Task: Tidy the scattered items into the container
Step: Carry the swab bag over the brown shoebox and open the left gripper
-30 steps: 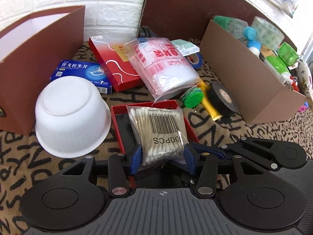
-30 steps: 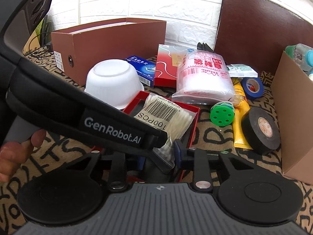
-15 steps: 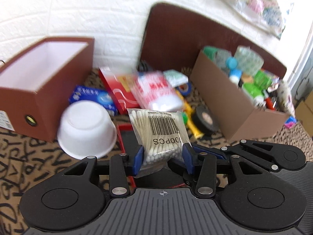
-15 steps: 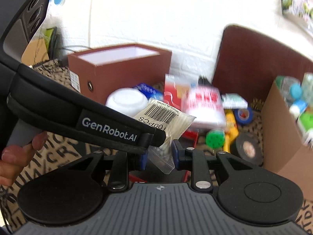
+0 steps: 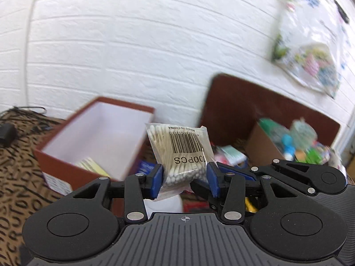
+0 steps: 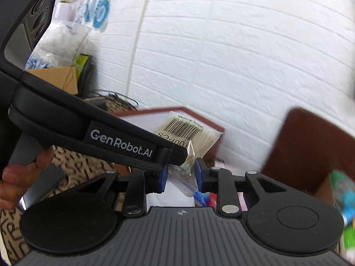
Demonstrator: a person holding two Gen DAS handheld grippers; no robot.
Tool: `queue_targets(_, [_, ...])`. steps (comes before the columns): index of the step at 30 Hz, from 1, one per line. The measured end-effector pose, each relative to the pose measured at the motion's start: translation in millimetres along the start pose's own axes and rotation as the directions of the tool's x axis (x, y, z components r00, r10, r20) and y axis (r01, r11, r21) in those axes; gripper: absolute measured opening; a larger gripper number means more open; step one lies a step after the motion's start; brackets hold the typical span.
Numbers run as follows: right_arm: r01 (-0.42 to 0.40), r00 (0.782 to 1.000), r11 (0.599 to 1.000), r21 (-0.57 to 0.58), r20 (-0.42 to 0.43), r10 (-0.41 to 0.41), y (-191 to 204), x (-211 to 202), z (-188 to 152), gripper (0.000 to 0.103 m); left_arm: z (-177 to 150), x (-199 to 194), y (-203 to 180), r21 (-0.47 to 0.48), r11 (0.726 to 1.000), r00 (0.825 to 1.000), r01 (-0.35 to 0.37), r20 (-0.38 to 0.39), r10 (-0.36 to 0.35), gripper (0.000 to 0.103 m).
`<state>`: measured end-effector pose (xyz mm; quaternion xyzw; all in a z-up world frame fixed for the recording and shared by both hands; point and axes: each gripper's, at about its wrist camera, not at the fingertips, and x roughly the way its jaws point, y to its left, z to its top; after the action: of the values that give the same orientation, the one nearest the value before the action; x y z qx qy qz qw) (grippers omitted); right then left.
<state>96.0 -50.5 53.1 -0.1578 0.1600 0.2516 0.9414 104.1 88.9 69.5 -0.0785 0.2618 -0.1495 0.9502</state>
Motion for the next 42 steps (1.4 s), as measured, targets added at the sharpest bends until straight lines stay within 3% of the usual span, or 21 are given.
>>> queue_targets(9, [-0.073,0.997,0.997,-0.035,-0.003,0.073,-0.9,73.1,42.9,0.030,39.3,31.8,56.7,-0.062,0.997,0.998,-0.054,0.010,0.055,0.044])
queue_targets(20, [-0.131,0.987,0.989,-0.071,-0.106,0.123,-3.7,159.3,46.2,0.030,42.4,91.4,117.6,-0.141,0.987,0.996,-0.071,-0.062,0.063,0.044])
queue_targets(36, [-0.150,0.972,0.987,-0.057,-0.189,0.137,-12.2,213.6,38.1,0.030,43.7,142.8,140.9,-0.144,0.986,0.990,-0.081,-0.130,0.063,0.044])
queue_targets(38, [-0.151,0.971,0.987,-0.054,-0.194,0.138,-12.2,217.4,37.4,0.031,43.9,146.0,142.1,-0.144,0.986,0.989,-0.080,-0.135,0.060,0.053])
queue_targets(40, [-0.154,0.971,0.986,-0.055,-0.190,0.141,-12.3,218.7,36.7,0.034,44.1,145.8,142.7,-0.157,0.984,0.989,-0.086,-0.129,0.066,0.071])
queue_targets(41, [-0.153,0.973,0.986,-0.062,-0.183,0.140,-11.5,217.8,36.4,0.040,44.3,144.3,142.8,-0.167,0.983,0.991,-0.080,-0.122,0.060,0.079])
queue_targets(42, [-0.147,0.976,0.987,-0.073,-0.172,0.132,-10.4,215.9,36.1,0.060,44.3,141.6,142.3,-0.176,0.981,0.992,-0.075,-0.112,0.056,0.094])
